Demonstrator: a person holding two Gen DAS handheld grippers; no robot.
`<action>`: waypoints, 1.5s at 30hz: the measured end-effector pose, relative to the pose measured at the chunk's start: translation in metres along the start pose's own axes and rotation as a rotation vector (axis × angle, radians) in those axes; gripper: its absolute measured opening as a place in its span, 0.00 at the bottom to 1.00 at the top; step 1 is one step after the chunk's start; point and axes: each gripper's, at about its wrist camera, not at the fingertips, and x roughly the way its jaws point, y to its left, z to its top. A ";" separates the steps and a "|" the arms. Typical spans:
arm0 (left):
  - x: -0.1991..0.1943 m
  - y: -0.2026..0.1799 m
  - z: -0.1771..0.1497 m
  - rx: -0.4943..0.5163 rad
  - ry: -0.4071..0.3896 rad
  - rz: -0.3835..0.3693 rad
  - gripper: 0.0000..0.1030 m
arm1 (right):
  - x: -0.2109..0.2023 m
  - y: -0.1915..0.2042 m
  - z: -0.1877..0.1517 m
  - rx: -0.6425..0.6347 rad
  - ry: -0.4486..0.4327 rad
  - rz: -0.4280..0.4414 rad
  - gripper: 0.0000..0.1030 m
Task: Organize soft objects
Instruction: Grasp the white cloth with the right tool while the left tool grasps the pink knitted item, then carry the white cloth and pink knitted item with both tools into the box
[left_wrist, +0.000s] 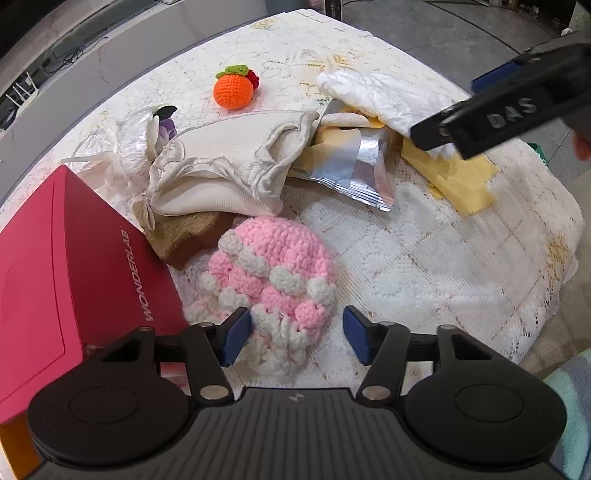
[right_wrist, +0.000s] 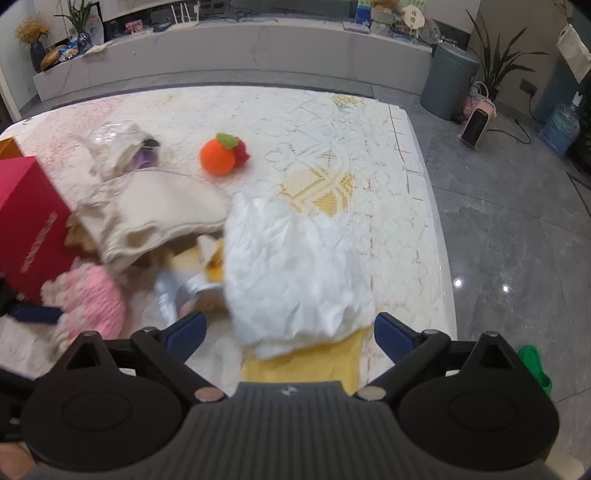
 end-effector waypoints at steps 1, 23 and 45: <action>0.001 0.001 0.001 0.003 0.003 0.003 0.57 | 0.006 -0.002 0.003 0.001 0.012 0.006 0.93; -0.040 0.005 -0.010 -0.038 -0.102 -0.050 0.24 | -0.029 0.005 0.009 -0.078 -0.027 0.018 0.12; -0.163 0.057 -0.091 -0.143 -0.317 -0.039 0.23 | -0.152 0.120 -0.016 -0.157 -0.101 0.160 0.12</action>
